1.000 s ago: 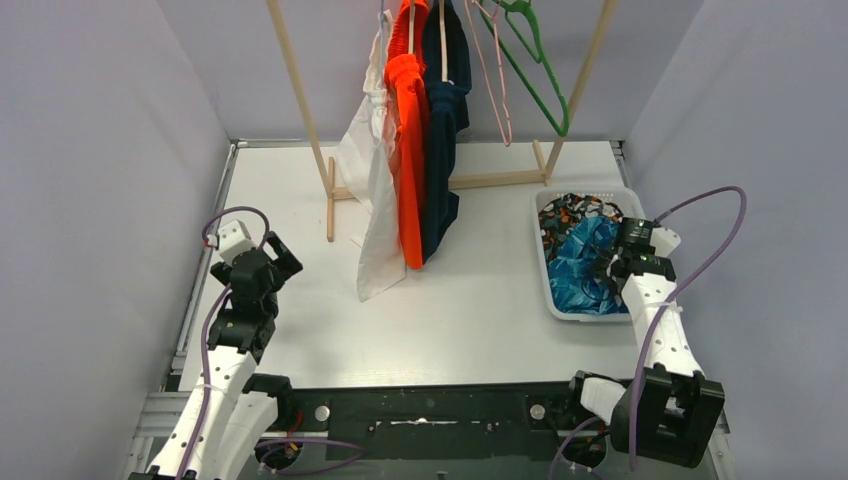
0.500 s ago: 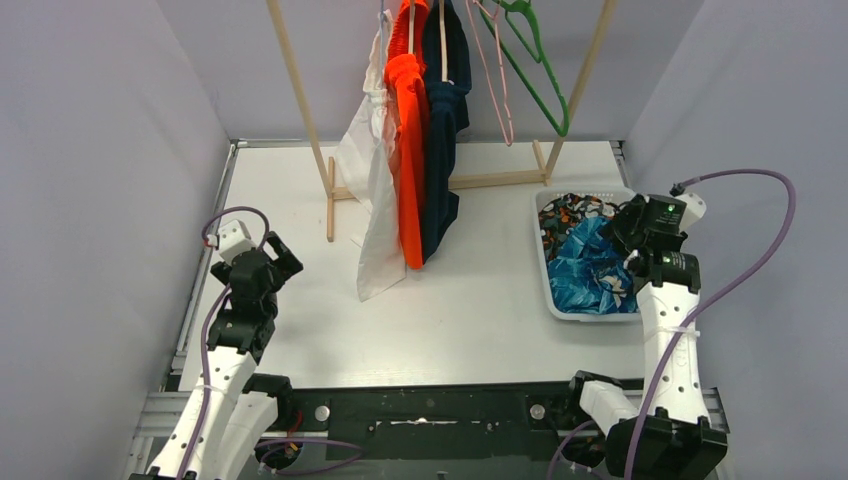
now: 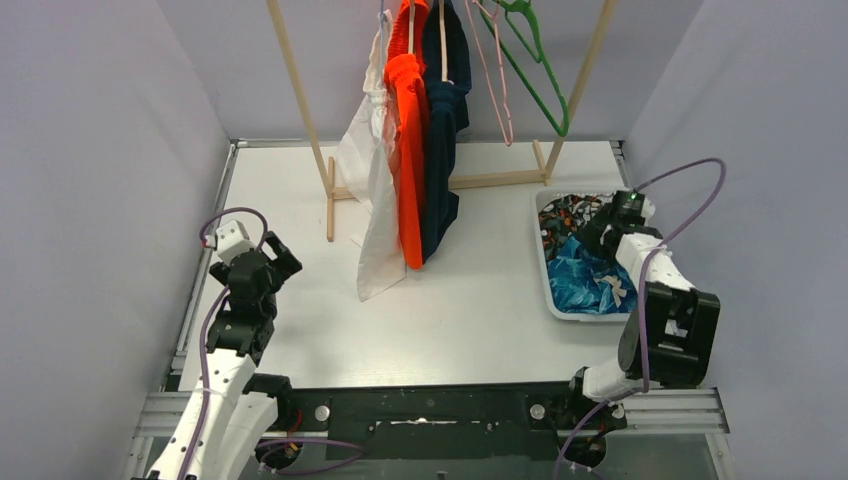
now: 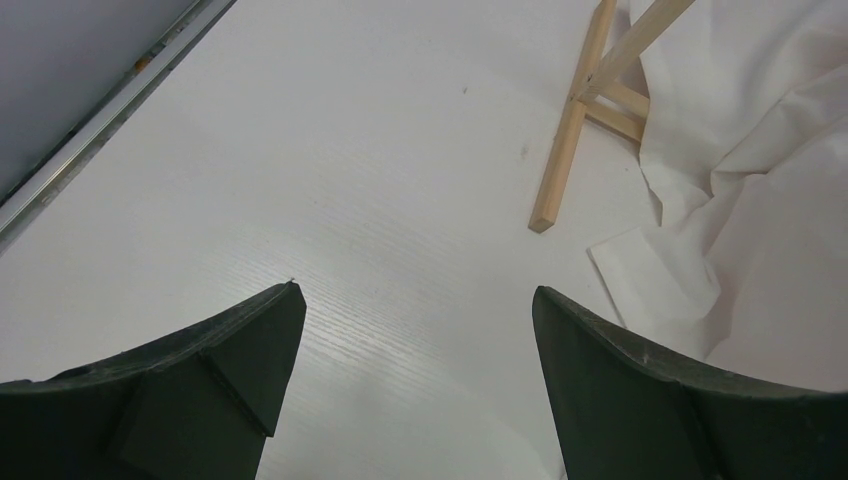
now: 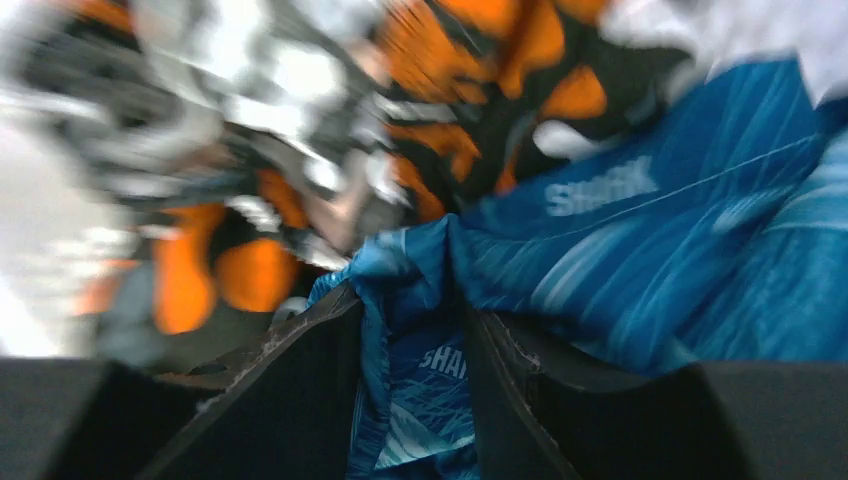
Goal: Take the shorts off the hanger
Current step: Place the shorts in the basket.
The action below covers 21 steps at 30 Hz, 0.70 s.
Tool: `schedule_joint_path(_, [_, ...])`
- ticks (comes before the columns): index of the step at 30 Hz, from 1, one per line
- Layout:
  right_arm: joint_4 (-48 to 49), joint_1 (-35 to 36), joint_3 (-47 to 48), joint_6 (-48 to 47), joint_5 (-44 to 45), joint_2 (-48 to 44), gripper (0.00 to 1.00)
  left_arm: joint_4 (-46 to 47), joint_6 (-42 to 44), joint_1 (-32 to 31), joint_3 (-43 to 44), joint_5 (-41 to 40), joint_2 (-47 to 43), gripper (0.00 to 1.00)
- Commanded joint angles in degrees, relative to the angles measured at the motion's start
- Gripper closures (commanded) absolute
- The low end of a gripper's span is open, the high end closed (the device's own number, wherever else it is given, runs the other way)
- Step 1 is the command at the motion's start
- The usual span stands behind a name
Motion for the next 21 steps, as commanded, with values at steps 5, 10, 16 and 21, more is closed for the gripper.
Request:
schedule_joint_path(5, [0.6,1.68,-6.06,1.65,7.02,7.44,0.58,2.97,-0.27,0.37,0.27,0.94,-0.88,0.15])
schedule_joint_path(10, [-4.38,1.86,0.0,-2.03,9.58,-0.84,0.47,2.93,-0.27,0.37,0.23,0.82,-1.01,0.15])
schedule_joint_path(16, [-6.4,2.29,2.31,-3.73,5.81,-12.61,0.35,3.1,-0.27,0.45,0.23,1.09,-0.71,0.15])
schedule_joint_path(21, [-3.63,2.56,-6.46,-1.49,-1.65,-17.02,0.38,3.1,-0.27,0.46,0.23,1.1,-0.88,0.15])
